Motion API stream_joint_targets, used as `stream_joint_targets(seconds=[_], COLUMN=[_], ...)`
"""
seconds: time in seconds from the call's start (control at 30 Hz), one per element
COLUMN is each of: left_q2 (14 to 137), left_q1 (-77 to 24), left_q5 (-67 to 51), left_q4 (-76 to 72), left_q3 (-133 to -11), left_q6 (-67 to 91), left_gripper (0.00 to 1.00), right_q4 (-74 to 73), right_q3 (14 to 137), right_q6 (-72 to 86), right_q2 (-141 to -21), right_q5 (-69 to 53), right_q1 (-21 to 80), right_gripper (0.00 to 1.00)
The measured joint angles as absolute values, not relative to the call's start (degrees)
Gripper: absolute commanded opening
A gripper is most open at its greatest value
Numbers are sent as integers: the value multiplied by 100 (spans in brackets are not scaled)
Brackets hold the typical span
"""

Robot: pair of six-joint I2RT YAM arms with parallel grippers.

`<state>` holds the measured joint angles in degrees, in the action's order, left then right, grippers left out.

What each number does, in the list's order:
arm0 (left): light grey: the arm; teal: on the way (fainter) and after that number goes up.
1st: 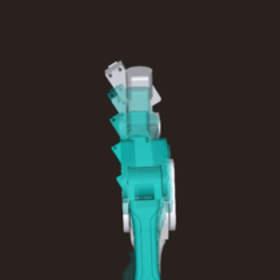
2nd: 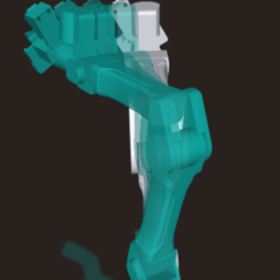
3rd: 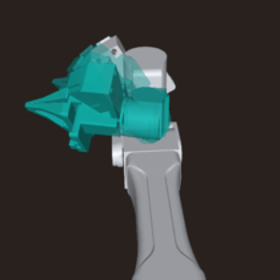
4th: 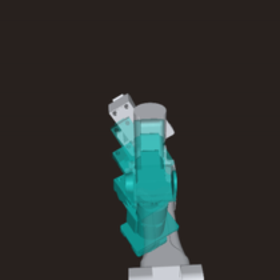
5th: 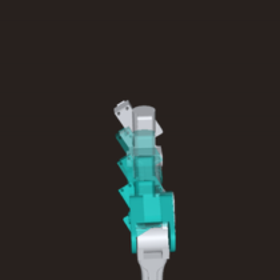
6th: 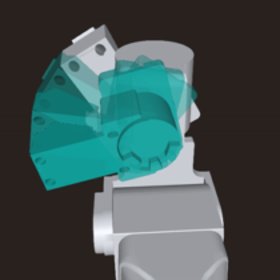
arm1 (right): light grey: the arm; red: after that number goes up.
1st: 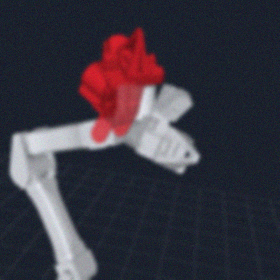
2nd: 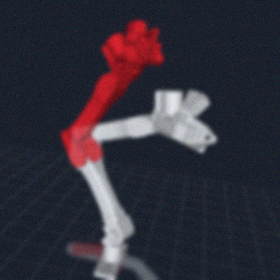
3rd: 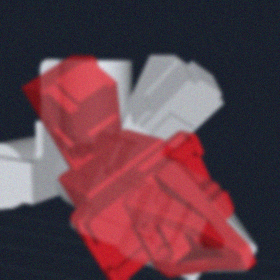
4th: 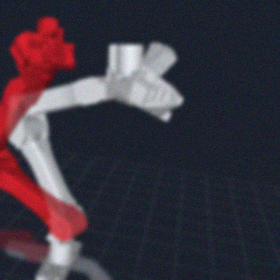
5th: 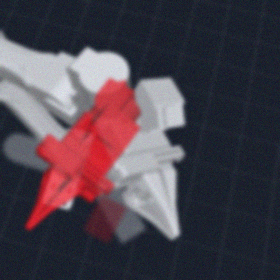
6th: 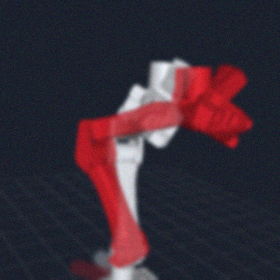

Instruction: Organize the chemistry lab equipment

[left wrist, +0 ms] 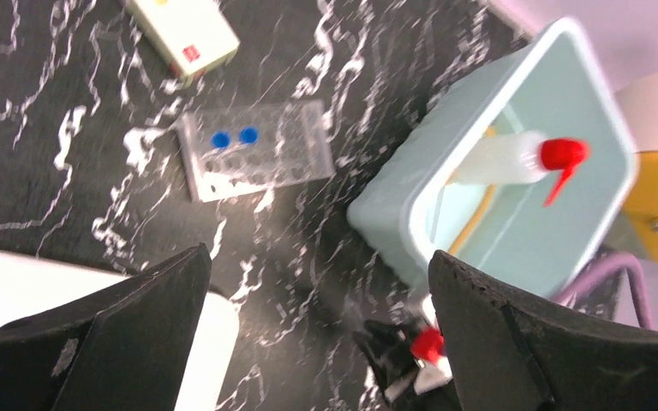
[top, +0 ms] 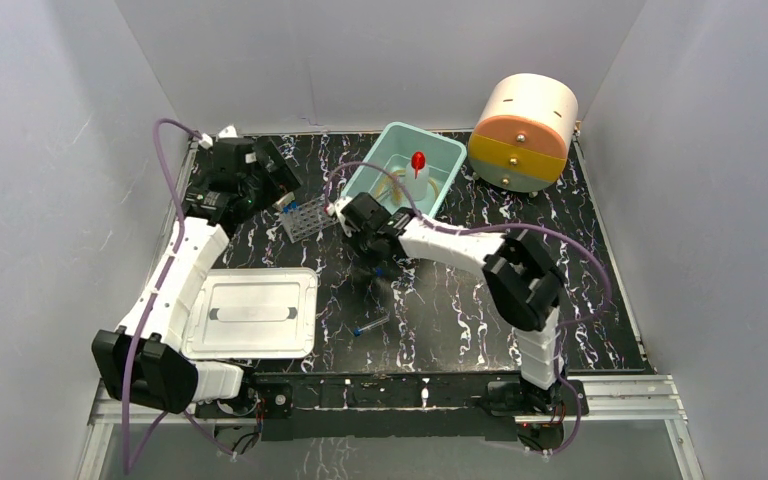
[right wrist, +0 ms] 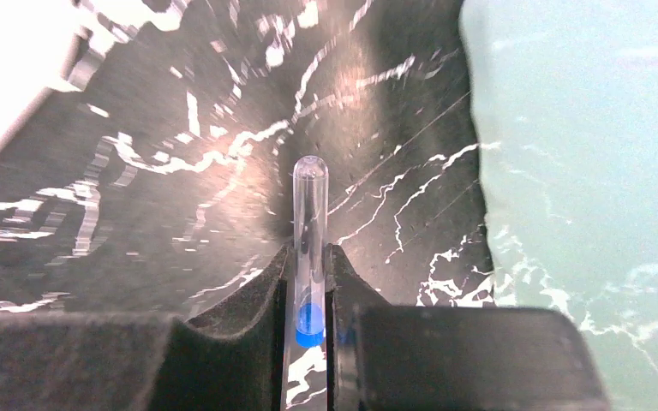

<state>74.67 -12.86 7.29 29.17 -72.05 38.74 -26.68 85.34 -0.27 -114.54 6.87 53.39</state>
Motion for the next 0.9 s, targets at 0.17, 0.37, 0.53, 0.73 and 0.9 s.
stream_joint_targets(seconds=[0.17,0.37,0.53,0.73,0.9], left_q2=[7341,7142,7074,6941,7046], left_q1=[-1229,-1205,-1205,-1214,-1356], left_q5=[585,-305,-1306,-2438,-3013], left_q4=[2834,2526,1977,998,202], left_q3=[-7778,-7776,-7369,-6567,-6281], left_q6=[3861,3940,4084,4626,5127], left_gripper=[98,98,95,80,65], right_q4=[-2091,-1339,-862,-443,-294], right_q3=[8377,8377,8340,8302,8309], right_q6=[650,1726,3035,4327,5098], right_q2=[-10368,-9507,-9268,-9223,-9225], right_q5=[462,193,-106,-145,-220], right_q1=[5251,4928,4405,4117,4115], right_gripper=[20,22,23,24,24])
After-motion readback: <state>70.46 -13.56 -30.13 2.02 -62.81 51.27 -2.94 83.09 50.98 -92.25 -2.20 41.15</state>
